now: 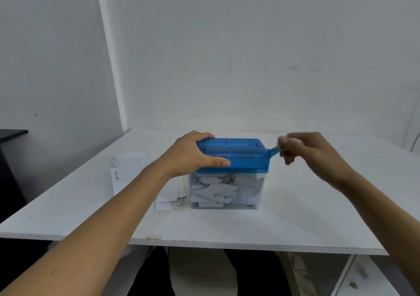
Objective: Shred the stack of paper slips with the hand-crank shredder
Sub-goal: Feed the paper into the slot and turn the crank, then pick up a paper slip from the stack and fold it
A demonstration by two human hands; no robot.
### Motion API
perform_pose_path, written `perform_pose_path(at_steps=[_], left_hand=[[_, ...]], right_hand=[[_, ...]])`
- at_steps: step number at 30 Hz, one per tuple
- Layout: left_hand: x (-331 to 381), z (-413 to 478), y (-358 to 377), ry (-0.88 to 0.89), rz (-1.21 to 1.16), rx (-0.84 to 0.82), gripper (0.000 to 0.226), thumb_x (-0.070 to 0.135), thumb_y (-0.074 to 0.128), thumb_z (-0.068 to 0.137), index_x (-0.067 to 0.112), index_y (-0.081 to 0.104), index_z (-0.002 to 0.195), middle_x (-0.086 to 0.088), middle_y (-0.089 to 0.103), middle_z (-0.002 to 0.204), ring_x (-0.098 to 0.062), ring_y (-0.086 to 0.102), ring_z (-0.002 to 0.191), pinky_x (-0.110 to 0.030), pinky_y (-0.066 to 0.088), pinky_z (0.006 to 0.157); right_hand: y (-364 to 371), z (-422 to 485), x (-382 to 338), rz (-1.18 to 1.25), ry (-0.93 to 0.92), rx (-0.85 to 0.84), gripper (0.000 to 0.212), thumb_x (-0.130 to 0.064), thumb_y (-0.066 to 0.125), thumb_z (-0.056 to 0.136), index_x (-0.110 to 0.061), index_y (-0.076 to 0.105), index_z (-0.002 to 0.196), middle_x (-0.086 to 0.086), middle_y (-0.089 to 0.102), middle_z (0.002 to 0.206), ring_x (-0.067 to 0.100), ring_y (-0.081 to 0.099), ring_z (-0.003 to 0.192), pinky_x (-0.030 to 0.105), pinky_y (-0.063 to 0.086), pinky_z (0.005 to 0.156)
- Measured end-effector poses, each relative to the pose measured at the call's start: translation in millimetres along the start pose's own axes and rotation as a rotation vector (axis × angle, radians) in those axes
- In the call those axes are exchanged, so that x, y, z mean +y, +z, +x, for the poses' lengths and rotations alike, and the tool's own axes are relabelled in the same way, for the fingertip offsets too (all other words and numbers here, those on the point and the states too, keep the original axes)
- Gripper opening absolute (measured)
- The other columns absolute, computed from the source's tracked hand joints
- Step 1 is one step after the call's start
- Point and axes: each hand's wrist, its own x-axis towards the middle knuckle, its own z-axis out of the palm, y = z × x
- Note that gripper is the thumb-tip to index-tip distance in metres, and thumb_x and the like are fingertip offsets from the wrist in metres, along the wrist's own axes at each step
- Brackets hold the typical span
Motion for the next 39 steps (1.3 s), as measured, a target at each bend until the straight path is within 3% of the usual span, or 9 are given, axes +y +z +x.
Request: perform_pose_path(at_steps=[3, 7, 16, 21, 25, 30, 34, 36, 39], left_hand=[[1, -1, 0, 0.002, -0.008, -0.001, 0.107, 0.071, 0.079, 0.043, 0.029, 0.055, 0.138, 0.018, 0.055, 0.123, -0.004, 0.056, 0.111, -0.025, 0.048, 0.098], [-1, 0, 0, 0.004, -0.025, 0.001, 0.107, 0.07, 0.08, 0.045, 0.028, 0.054, 0.14, 0.017, 0.055, 0.124, -0.006, 0.056, 0.114, -0.031, 0.049, 0.103], [-1, 0, 1, 0.011, -0.045, -0.004, 0.104, 0.07, 0.079, 0.047, 0.029, 0.054, 0.139, 0.018, 0.053, 0.124, -0.003, 0.055, 0.113, -0.026, 0.048, 0.1], [-5, 0, 2, 0.023, -0.079, 0.021, 0.088, 0.059, 0.088, 0.059, 0.029, 0.056, 0.136, 0.021, 0.054, 0.121, 0.004, 0.054, 0.108, -0.013, 0.044, 0.087], [-3, 0, 3, 0.016, -0.105, 0.018, 0.093, 0.063, 0.086, 0.053, 0.03, 0.056, 0.135, 0.023, 0.054, 0.121, 0.004, 0.054, 0.11, -0.017, 0.046, 0.093], [-1, -1, 5, 0.001, -0.097, 0.004, 0.099, 0.069, 0.08, 0.05, 0.031, 0.055, 0.137, 0.021, 0.053, 0.128, 0.001, 0.052, 0.115, -0.024, 0.045, 0.102], [3, 2, -9, -0.047, -0.04, -0.129, 0.101, 0.082, 0.058, 0.065, 0.031, 0.042, 0.15, 0.013, 0.041, 0.152, -0.01, 0.039, 0.137, -0.032, 0.031, 0.114], [-1, 5, -21, -0.103, -0.108, -0.149, 0.093, 0.085, 0.046, 0.077, 0.032, 0.038, 0.153, 0.011, 0.036, 0.159, -0.013, 0.033, 0.144, -0.039, 0.024, 0.121], [-21, 7, -41, -0.181, -0.187, 0.01, 0.064, 0.064, 0.039, 0.099, 0.027, 0.044, 0.15, 0.007, 0.042, 0.156, -0.013, 0.039, 0.141, -0.041, 0.032, 0.117]], right_hand=[[7, 31, 2, 0.078, 0.032, 0.16, 0.038, -0.045, 0.058, 0.096, -0.009, 0.069, 0.088, 0.012, 0.071, 0.085, 0.016, 0.064, 0.072, 0.036, 0.056, 0.076], [19, 65, 9, 0.112, 0.122, 0.227, 0.026, -0.034, 0.059, 0.1, -0.009, 0.063, 0.097, 0.003, 0.072, 0.091, 0.016, 0.064, 0.076, 0.027, 0.052, 0.07], [29, 82, 28, 0.026, 0.402, 0.141, 0.039, -0.045, 0.057, 0.099, -0.007, 0.067, 0.099, 0.002, 0.069, 0.093, 0.015, 0.063, 0.078, 0.026, 0.052, 0.068], [29, 85, 21, -0.016, 0.459, 0.112, 0.037, -0.043, 0.057, 0.1, -0.008, 0.066, 0.096, 0.003, 0.067, 0.091, 0.016, 0.062, 0.077, 0.027, 0.051, 0.068], [20, 88, 18, -0.095, 0.513, 0.052, 0.035, -0.041, 0.059, 0.099, -0.007, 0.068, 0.099, 0.004, 0.068, 0.091, 0.017, 0.062, 0.077, 0.027, 0.05, 0.066], [15, 94, -2, -0.239, 0.368, 0.131, 0.021, -0.028, 0.063, 0.096, -0.008, 0.07, 0.099, 0.006, 0.072, 0.098, 0.008, 0.061, 0.073, 0.021, 0.042, 0.058], [38, 95, -38, -0.266, 0.156, 0.166, 0.013, -0.025, 0.059, 0.097, -0.019, 0.069, 0.101, -0.005, 0.068, 0.096, 0.005, 0.06, 0.079, 0.017, 0.042, 0.059], [55, 93, -59, -0.265, 0.075, 0.122, 0.009, -0.024, 0.06, 0.095, -0.023, 0.069, 0.096, -0.009, 0.068, 0.092, 0.003, 0.061, 0.083, 0.013, 0.043, 0.06], [82, 85, -90, -0.215, -0.023, 0.053, 0.011, -0.018, 0.059, 0.094, -0.021, 0.07, 0.093, -0.01, 0.068, 0.088, 0.003, 0.062, 0.076, 0.005, 0.041, 0.05]])
